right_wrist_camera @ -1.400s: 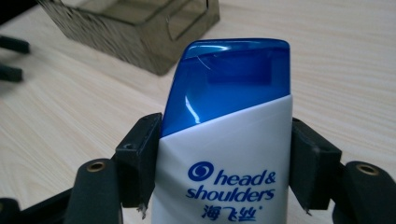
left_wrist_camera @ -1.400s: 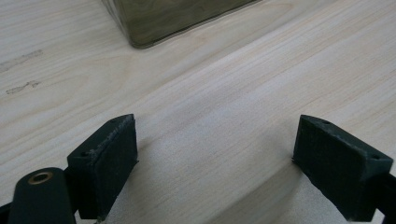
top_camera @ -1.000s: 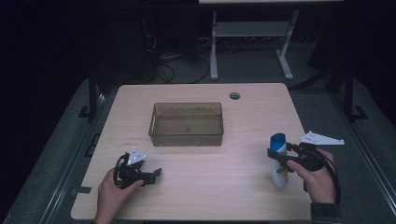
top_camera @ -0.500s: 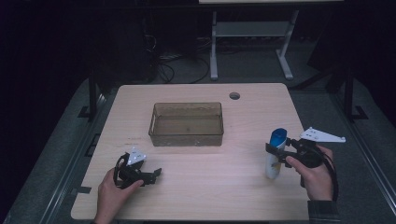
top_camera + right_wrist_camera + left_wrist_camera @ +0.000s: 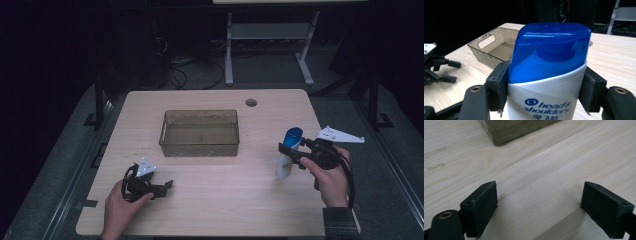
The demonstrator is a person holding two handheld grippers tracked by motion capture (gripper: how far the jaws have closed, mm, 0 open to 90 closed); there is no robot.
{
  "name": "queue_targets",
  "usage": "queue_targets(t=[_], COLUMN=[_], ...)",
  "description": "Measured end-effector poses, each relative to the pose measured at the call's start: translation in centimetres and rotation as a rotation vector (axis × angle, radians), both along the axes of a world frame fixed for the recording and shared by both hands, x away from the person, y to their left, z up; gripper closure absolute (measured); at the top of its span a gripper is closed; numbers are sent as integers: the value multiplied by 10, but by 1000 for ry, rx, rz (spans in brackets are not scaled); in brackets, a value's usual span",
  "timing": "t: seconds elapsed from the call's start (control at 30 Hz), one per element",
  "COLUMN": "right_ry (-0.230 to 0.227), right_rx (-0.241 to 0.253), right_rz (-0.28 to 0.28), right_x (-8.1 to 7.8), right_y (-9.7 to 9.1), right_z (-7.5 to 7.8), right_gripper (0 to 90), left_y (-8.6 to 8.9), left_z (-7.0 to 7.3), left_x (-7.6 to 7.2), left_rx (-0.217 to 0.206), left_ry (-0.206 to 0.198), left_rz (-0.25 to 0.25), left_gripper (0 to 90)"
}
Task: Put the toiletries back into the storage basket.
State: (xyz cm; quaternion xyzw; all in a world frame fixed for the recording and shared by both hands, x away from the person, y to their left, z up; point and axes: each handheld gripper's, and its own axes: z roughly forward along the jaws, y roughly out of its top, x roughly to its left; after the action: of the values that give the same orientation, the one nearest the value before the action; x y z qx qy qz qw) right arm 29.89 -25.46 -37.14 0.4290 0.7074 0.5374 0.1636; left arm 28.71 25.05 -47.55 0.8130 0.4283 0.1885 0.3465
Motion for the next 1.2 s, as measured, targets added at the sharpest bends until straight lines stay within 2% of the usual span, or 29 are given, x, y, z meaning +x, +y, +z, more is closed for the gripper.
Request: queue_targets(t=[0.37, 1.2], right_ry=[-27, -61], right_rx=[39, 63], right_rz=[15, 46], right_x=[15, 45], right_y=[13, 41], right_z=[8, 28], right_gripper=[345, 345], left_y=[0, 0], left_z=[0, 0], left_x=[0, 0], left_rx=[-1, 0], left_ry=[-1, 0], left_rz=[1, 0], left_gripper=[124, 124])
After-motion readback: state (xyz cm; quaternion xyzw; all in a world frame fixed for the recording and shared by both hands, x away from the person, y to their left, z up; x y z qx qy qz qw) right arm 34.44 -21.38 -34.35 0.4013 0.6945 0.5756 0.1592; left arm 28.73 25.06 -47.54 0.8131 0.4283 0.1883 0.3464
